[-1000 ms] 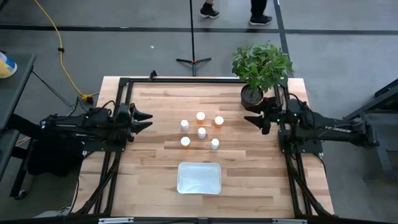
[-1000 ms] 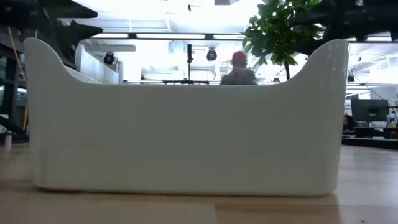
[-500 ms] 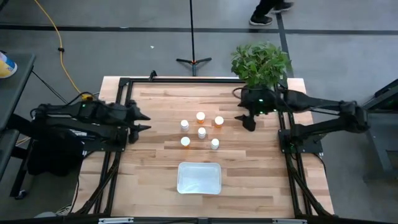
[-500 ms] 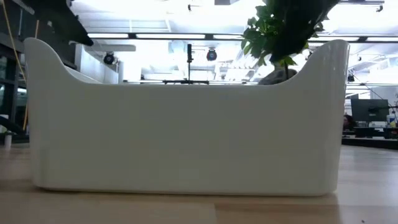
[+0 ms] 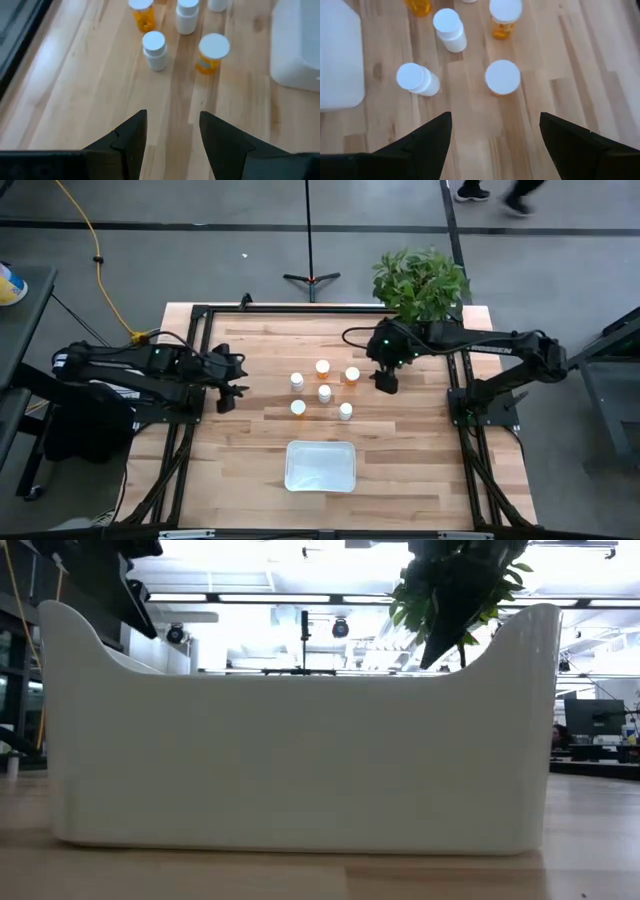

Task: Pick and place pill bottles into a basket
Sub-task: Put the top right orange pill bottle in the white bin

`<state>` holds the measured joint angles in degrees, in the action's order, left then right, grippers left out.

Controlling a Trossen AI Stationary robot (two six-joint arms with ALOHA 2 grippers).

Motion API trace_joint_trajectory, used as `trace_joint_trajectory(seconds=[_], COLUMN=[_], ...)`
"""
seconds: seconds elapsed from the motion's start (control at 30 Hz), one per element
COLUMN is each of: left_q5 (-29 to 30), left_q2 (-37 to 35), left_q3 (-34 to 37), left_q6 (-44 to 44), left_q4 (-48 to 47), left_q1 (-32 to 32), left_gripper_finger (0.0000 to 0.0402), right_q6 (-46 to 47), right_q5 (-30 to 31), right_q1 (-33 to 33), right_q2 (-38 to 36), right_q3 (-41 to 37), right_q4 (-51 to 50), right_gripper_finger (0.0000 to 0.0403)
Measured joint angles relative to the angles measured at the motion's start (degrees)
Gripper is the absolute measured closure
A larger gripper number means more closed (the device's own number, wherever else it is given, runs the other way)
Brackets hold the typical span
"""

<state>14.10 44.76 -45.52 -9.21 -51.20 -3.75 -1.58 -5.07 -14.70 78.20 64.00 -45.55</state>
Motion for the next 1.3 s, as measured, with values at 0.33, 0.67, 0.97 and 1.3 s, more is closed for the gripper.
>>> trace_joint_trajectory(seconds=[0.33,0.67,0.97,1.3], left_q5=[3.16,3.51,5.78,5.65], left_q2=[0.53,2.62,9.94,16.10], left_q3=[0.00,0.00,0.02,0.04], left_q6=[-0.02,1.95,7.96,7.30], left_q4=[1.16,2.11,4.19,5.39], left_q1=[0.00,0.00,0.00,0.00], left_gripper_finger=[0.0186,0.0186,0.0186,0.0186], right_q6=[2.12,4.18,6.27,10.67], right_q5=[0.30,-0.62,-1.30,-1.58], right_q1=[0.02,0.00,0.44,0.85], right_q2=[3.69,4.11,4.33,7.24], right_q3=[0.07,0.07,0.06,0.05], right_q4=[2.02,6.05,6.03,6.92], right_gripper_finger=[0.0109,0.0109,0.0109,0.0109])
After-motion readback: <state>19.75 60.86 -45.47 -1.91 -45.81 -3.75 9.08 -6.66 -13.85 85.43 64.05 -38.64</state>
